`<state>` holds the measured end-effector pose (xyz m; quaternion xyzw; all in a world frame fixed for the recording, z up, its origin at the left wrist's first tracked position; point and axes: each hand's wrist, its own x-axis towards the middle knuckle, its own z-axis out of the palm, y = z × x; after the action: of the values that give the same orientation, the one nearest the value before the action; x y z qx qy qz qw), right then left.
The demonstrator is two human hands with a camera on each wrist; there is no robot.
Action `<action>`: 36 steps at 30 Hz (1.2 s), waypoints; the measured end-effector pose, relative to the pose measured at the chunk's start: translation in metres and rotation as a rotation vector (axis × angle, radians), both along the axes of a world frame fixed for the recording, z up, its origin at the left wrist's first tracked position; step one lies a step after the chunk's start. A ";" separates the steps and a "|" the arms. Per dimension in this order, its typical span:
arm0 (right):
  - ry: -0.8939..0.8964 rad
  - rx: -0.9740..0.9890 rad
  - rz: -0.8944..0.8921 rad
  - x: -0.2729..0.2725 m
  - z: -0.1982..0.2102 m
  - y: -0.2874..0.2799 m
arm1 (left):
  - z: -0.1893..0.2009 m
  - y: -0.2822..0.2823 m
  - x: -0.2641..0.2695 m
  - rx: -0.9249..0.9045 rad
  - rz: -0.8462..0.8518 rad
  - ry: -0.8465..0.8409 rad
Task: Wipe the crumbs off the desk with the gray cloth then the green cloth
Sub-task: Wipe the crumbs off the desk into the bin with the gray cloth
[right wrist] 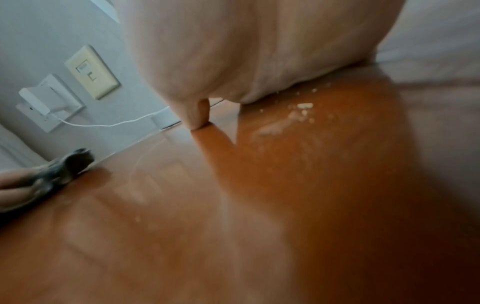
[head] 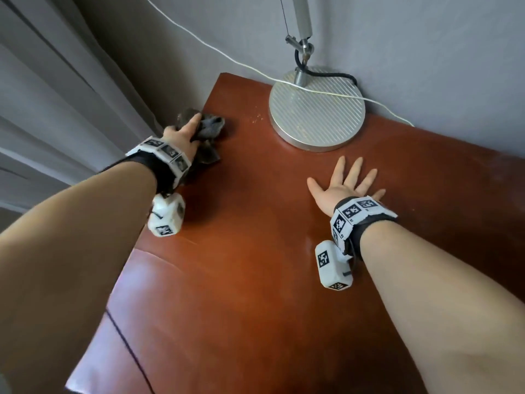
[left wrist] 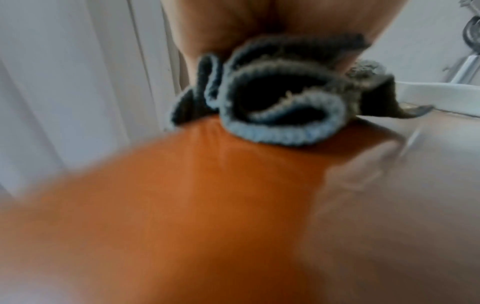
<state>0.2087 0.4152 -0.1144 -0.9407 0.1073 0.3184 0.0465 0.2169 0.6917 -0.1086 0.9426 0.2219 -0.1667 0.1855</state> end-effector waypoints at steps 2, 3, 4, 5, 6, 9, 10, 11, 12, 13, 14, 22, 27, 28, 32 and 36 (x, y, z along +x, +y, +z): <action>0.009 -0.001 0.004 0.002 0.001 0.000 | 0.008 0.022 -0.009 0.016 0.058 -0.039; 0.014 0.000 0.004 0.002 0.001 0.000 | 0.012 0.029 -0.015 0.020 0.082 -0.073; 0.015 -0.004 0.009 0.001 0.002 0.000 | 0.018 0.031 -0.019 0.012 0.084 -0.132; 0.014 -0.009 0.013 0.001 0.002 0.000 | 0.021 0.027 -0.021 -0.006 0.042 -0.210; 0.012 -0.013 0.013 0.001 0.002 0.001 | 0.025 0.016 -0.023 -0.035 -0.052 -0.267; 0.014 -0.014 0.014 0.000 0.002 0.001 | 0.011 -0.030 -0.016 -0.017 -0.425 -0.142; 0.018 -0.011 0.014 0.000 0.002 0.001 | 0.003 -0.044 -0.011 0.040 -0.476 -0.037; 0.021 -0.008 0.013 0.001 0.002 0.001 | -0.003 -0.055 -0.004 0.109 -0.487 0.041; 0.023 -0.007 0.014 0.001 0.002 0.001 | -0.007 -0.060 0.003 0.159 -0.476 0.083; 0.024 -0.005 0.016 0.002 0.001 0.001 | -0.010 -0.061 0.013 0.181 -0.460 0.100; 0.027 -0.003 0.015 0.003 0.001 0.001 | -0.010 -0.061 0.022 0.187 -0.446 0.102; 0.074 -0.009 0.028 0.009 -0.001 0.000 | -0.017 -0.047 0.095 0.196 -0.413 0.063; 0.076 -0.013 0.040 0.012 -0.001 -0.001 | -0.010 -0.019 0.120 0.045 -0.190 -0.009; 0.082 -0.011 0.040 0.012 0.000 -0.001 | -0.009 -0.007 0.120 0.039 -0.159 -0.001; 0.103 0.001 0.043 0.012 0.003 -0.002 | 0.000 0.035 0.101 0.035 -0.072 -0.018; 0.105 -0.002 0.045 0.011 0.004 -0.001 | 0.012 0.014 0.060 -0.076 -0.268 -0.242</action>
<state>0.2200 0.4142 -0.1108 -0.9250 0.0890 0.3680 0.0326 0.2768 0.7054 -0.0970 0.9692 0.0640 -0.0835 0.2226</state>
